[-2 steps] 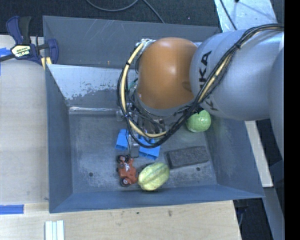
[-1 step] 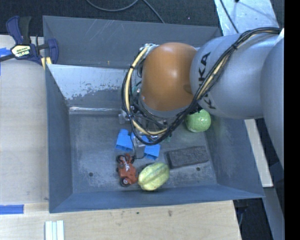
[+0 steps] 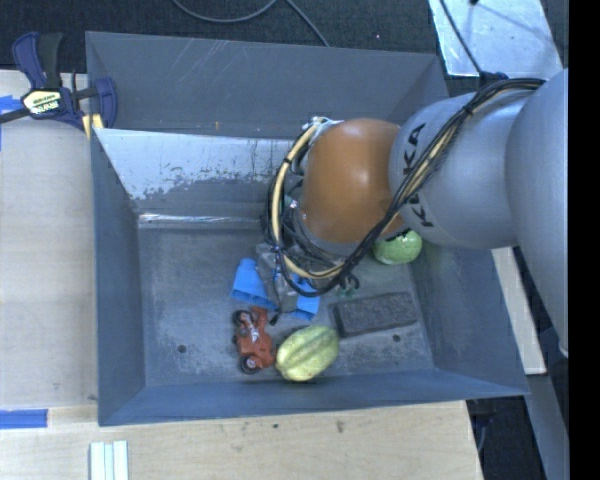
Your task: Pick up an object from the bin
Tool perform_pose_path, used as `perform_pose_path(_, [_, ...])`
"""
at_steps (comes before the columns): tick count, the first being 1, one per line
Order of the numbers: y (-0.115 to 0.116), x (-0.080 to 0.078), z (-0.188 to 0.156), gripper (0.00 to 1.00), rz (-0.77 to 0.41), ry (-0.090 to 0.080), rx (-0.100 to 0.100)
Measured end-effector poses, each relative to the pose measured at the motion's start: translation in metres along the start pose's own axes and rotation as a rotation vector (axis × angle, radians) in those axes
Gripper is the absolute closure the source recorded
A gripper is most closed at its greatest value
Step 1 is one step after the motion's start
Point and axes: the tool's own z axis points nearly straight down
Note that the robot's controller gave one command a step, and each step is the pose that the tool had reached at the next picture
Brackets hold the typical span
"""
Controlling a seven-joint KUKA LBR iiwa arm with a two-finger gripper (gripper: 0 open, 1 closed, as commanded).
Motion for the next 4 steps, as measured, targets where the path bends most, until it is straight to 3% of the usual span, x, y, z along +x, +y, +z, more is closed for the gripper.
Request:
perform_pose_path(1, [-0.0024,0.0034,0.0051,0.0,0.002,0.009,0.003])
perform_pose_path(2, [-0.0031,0.0044,0.006,1.0,0.003,0.012,0.004])
perform_pose_path(4, [-0.0032,0.0044,0.0059,1.0,0.003,0.012,0.004])
